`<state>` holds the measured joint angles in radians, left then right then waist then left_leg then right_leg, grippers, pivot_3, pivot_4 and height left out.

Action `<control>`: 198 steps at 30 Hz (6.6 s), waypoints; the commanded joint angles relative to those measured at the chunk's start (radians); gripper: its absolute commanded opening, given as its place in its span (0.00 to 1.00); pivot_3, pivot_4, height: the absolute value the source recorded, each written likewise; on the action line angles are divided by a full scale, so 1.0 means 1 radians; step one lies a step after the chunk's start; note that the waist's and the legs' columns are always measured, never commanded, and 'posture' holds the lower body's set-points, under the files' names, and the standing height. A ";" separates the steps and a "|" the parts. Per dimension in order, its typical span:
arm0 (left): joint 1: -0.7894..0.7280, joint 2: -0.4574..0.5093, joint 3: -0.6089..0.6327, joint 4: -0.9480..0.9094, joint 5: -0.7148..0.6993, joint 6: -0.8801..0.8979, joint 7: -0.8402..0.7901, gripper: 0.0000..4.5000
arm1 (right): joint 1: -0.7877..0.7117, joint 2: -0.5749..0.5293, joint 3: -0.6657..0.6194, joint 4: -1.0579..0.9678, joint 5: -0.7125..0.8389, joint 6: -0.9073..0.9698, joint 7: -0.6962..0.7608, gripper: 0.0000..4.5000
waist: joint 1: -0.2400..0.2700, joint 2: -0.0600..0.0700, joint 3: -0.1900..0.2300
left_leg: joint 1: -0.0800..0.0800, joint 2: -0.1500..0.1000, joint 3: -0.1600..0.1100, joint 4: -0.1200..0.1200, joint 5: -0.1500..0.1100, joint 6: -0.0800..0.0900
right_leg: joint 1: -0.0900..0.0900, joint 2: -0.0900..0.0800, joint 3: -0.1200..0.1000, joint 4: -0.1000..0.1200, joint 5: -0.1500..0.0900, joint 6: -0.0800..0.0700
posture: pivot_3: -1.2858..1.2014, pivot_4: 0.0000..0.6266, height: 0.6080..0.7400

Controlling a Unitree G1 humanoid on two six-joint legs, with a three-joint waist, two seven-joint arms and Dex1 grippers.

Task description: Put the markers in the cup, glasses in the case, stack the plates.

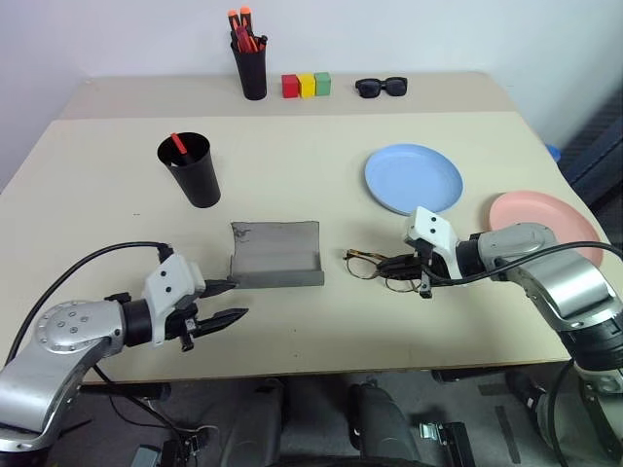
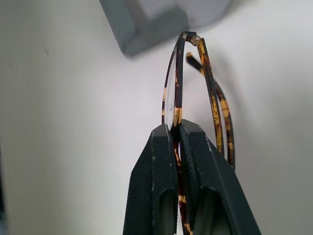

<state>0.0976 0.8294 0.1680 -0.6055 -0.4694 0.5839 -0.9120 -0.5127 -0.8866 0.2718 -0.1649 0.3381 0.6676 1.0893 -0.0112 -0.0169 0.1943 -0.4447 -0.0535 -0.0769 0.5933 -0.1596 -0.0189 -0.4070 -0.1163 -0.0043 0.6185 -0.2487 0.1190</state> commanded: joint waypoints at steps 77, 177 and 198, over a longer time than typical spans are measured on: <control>0.231 -0.116 0.323 0.116 -0.109 -0.224 0.028 0.53 | -0.364 0.500 0.239 0.057 -0.292 0.122 -0.220 0.01 | -0.006 0.001 -0.001 | 0.001 0.000 -0.001 -0.001 -0.001 -0.003 | -0.006 0.002 0.000 0.005 0.001 -0.001 | 0.52 0.24 1.00; -0.440 -0.367 -0.429 0.184 -0.016 -0.136 -0.041 0.00 | 0.412 -0.238 -0.617 0.031 -0.391 -0.350 -0.167 0.01 | 0.019 0.005 -0.001 | 0.003 -0.001 0.004 0.004 0.001 0.000 | 0.002 0.001 0.000 0.010 -0.001 0.002 | 0.52 0.24 1.00; -0.400 -0.351 -0.385 0.232 0.007 -0.184 -0.045 0.00 | 0.572 -0.104 -0.710 -0.159 -0.133 -0.143 -0.135 0.86 | 0.015 0.009 -0.003 | 0.003 -0.001 0.000 0.005 0.001 0.001 | 0.003 0.000 0.001 0.010 -0.002 0.003 | 0.52 0.24 1.00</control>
<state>-0.3079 0.4726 -0.2410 -0.3279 -0.4540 0.4052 -0.9648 0.0552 -0.9949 -0.4099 -0.2833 0.1735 0.5186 0.9441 0.0035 -0.0083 0.1910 -0.4419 -0.0548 -0.0766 0.5987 -0.1586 -0.0176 -0.4043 -0.1167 -0.0032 0.6284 -0.2506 0.1220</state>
